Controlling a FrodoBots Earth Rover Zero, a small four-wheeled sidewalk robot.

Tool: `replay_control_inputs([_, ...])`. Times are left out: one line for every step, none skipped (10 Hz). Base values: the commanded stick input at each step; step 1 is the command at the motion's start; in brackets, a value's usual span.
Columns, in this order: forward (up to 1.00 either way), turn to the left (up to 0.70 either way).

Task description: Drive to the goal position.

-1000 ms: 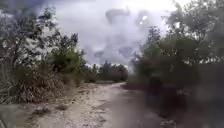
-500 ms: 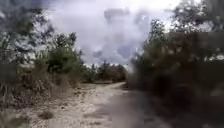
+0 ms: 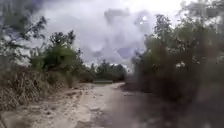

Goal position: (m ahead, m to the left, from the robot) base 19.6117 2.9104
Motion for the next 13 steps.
replay_control_inputs([0.85, 0.0])
replay_control_inputs([0.85, 0.0])
replay_control_inputs([0.85, 0.0])
replay_control_inputs([0.85, 0.0])
replay_control_inputs([0.85, 0.03])
replay_control_inputs([0.85, 0.13])
replay_control_inputs([0.85, 0.34])
replay_control_inputs([0.85, 0.34])
replay_control_inputs([0.85, 0.34])
replay_control_inputs([0.85, 0.34])
replay_control_inputs([0.85, 0.27])
replay_control_inputs([0.85, 0.06])
replay_control_inputs([0.85, 0.0])
